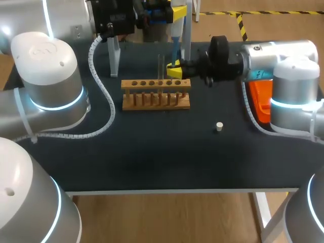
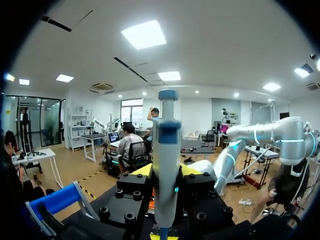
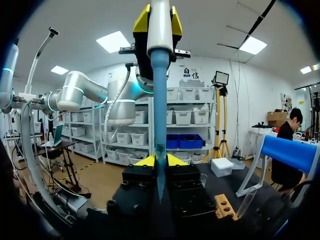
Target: Invert the test tube, pick up the pipette, mount the tip to pipette, aspirate from beaker and dispense into the tube, eject the tip, return the pipette, and cap with the stopper.
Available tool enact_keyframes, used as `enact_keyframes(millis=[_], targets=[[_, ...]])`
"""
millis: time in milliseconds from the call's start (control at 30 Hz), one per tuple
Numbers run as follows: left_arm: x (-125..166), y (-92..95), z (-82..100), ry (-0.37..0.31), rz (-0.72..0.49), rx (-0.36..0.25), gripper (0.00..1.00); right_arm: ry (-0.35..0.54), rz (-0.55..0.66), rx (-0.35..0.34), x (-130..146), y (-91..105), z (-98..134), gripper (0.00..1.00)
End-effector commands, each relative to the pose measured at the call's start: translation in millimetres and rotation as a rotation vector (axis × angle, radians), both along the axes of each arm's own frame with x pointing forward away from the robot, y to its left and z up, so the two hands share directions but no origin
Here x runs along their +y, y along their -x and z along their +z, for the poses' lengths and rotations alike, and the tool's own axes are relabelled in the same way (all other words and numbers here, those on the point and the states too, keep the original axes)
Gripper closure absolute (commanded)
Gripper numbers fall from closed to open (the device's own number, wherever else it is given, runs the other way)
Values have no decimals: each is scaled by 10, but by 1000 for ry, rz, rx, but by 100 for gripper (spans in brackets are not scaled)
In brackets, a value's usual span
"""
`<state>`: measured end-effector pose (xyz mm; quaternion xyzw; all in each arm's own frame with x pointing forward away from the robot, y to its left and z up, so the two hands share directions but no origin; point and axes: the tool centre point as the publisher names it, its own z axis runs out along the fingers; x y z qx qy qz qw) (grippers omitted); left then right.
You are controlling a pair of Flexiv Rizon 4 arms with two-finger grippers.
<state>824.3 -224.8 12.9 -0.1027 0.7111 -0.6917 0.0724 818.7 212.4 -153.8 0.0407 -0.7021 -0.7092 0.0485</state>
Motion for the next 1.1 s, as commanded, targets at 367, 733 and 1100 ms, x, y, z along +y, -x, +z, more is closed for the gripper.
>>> enact_keyframes(millis=[367,733,1100], targets=[[15,5,-58,4,-4,-3,100,70,-40,-20,-689,248,-153,0],[15,5,-58,4,-4,-3,100,131,-89,-65,-1358,532,-444,0],[15,5,-58,4,-4,-3,100,158,-85,-68,-1442,662,-539,0]])
